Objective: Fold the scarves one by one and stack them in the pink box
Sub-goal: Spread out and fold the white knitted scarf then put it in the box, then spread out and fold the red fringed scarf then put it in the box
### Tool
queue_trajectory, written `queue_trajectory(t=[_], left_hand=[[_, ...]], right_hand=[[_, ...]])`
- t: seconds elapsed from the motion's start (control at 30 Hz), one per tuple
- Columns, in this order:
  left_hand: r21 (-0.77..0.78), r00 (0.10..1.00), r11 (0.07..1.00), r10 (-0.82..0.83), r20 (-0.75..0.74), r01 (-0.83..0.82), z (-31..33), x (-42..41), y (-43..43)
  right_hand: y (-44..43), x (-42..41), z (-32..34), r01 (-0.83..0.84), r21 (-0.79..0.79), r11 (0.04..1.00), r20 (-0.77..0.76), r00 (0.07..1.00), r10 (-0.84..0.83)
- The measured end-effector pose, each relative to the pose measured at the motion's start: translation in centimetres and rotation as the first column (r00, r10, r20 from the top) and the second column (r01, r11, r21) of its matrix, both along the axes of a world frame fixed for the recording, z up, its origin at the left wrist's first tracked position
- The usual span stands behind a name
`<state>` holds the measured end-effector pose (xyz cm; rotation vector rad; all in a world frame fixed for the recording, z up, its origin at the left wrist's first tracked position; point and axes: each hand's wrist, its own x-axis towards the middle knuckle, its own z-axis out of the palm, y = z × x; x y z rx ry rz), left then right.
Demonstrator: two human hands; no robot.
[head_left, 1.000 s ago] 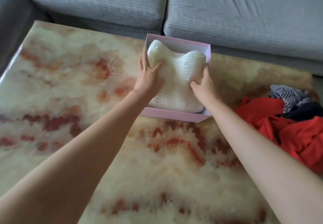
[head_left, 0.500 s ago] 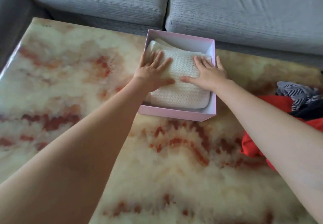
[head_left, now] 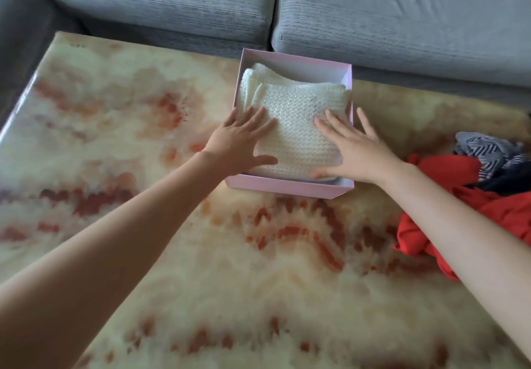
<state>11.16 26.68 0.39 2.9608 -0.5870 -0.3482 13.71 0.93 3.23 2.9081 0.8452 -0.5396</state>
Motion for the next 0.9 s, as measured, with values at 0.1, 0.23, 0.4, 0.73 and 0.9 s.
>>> queue_trajectory(t=[0.1, 0.23, 0.4, 0.73, 0.9], left_hand=[[0.118, 0.996, 0.990, 0.080, -0.047, -0.074, -0.7, 0.9, -0.3], [0.128, 0.985, 0.983, 0.142, -0.100, -0.129, -0.8, 1.9, -0.8], [-0.044, 0.988, 0.988, 0.148, -0.041, -0.149, 0.3, 1.1, -1.2], [-0.582, 0.933, 0.758, 0.360, -0.005, -0.295, 5.5, -3.6, -2.5], [-0.665, 0.898, 0.642, 0.428, -0.101, -0.381, 7.0, -9.0, -5.7]], right_hand=[[0.6, 0.9, -1.2, 0.050, -0.079, 0.996, -0.027, 0.998, -0.053], [1.3, 1.2, -1.5, 0.133, -0.053, 0.990, -0.068, 0.988, -0.136], [1.6, 0.4, -1.2, 0.266, 0.115, 0.957, -0.145, 0.958, -0.249], [1.5, -5.1, 2.6, 0.709, 0.667, 0.227, -0.578, 0.686, -0.442], [-1.1, -11.0, 3.7, 0.794, 0.607, -0.023, -0.704, 0.524, -0.479]])
